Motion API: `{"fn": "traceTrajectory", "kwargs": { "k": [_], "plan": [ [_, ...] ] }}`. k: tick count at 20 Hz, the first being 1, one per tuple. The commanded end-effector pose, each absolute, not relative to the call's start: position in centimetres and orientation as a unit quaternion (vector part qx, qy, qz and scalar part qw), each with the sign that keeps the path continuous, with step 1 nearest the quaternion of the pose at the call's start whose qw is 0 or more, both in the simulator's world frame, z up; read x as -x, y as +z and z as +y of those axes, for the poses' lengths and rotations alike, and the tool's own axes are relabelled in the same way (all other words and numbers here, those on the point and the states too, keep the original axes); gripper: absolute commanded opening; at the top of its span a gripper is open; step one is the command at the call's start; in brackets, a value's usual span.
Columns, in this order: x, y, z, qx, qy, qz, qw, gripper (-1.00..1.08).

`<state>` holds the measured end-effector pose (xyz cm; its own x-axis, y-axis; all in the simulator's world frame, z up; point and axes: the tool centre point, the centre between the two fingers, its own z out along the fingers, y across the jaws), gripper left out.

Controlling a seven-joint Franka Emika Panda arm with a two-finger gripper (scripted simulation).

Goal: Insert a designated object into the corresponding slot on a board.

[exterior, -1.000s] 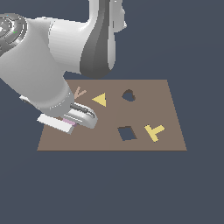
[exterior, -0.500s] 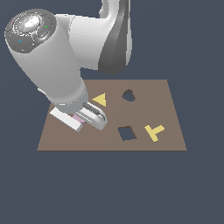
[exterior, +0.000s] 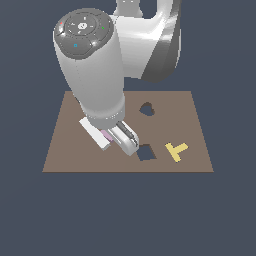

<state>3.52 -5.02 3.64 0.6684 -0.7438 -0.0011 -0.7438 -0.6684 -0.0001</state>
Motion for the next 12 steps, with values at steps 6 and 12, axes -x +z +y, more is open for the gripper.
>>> {"fn": "traceTrajectory", "kwargs": {
  "k": [6, 12],
  "plan": [
    [-4.7, 3.8, -0.7, 0.861, 0.0, 0.508, 0.001, -1.0],
    [-6.1, 3.9, 2.0, 0.821, 0.0, 0.571, 0.001, -1.0]
  ]
}}
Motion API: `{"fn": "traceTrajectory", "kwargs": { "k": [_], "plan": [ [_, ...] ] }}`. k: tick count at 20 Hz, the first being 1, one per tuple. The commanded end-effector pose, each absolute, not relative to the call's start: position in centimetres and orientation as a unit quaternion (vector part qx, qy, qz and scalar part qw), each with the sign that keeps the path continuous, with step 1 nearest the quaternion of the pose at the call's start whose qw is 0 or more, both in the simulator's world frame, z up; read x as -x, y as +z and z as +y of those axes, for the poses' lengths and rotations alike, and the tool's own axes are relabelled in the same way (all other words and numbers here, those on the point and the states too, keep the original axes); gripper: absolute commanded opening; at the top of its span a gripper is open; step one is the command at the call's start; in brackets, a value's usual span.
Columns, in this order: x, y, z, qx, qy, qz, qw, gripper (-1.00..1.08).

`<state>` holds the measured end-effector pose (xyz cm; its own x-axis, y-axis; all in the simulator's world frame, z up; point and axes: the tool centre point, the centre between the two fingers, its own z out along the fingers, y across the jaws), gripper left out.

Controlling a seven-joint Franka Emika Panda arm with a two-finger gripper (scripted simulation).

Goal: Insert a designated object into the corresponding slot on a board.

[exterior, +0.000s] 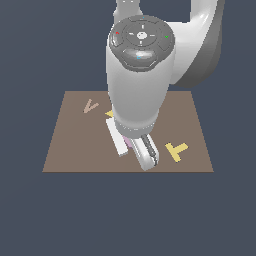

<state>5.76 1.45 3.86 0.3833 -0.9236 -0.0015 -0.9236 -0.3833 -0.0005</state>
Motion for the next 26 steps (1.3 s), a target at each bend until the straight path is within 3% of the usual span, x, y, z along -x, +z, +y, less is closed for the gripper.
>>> {"fn": "traceTrajectory", "kwargs": {
  "k": [1, 26],
  "plan": [
    [-6.4, 3.9, 2.4, 0.815, 0.0, 0.58, 0.001, -1.0],
    [-9.1, 3.2, 5.3, 0.753, 0.001, 0.658, 0.0, -1.0]
  ]
}}
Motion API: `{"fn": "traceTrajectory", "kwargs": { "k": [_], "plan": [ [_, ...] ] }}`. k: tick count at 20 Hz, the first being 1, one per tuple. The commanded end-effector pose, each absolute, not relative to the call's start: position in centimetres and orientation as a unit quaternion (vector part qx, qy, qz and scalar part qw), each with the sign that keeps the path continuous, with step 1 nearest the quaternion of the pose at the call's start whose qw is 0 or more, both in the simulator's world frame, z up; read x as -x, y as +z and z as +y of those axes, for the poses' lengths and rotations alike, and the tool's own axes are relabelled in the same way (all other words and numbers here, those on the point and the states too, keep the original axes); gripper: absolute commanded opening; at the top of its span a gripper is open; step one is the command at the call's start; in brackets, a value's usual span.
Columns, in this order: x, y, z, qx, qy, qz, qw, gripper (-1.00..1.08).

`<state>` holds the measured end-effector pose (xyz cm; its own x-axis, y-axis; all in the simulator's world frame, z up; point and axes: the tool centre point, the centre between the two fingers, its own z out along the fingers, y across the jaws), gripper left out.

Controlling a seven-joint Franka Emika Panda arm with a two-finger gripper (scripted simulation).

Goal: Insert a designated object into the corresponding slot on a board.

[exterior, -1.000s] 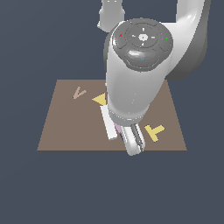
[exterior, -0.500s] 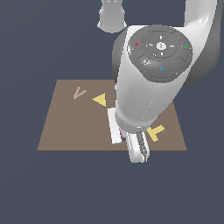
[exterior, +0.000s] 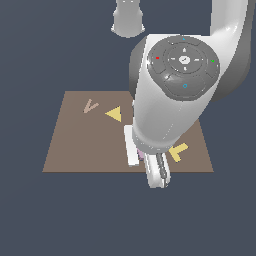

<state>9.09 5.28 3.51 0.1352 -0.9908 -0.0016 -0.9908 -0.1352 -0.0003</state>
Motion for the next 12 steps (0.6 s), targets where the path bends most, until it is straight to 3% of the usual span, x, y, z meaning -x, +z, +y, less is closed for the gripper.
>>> {"fn": "traceTrajectory", "kwargs": {
  "k": [1, 2, 3, 12],
  "plan": [
    [-9.12, 3.07, 5.25, 0.753, 0.001, 0.658, 0.0, -1.0],
    [-9.12, 3.03, 5.27, 0.753, 0.001, 0.658, 0.0, -1.0],
    [-9.12, 3.03, 5.27, 0.753, 0.001, 0.658, 0.0, 1.0],
    [-9.12, 3.03, 5.27, 0.753, 0.001, 0.658, 0.0, 1.0]
  ]
}}
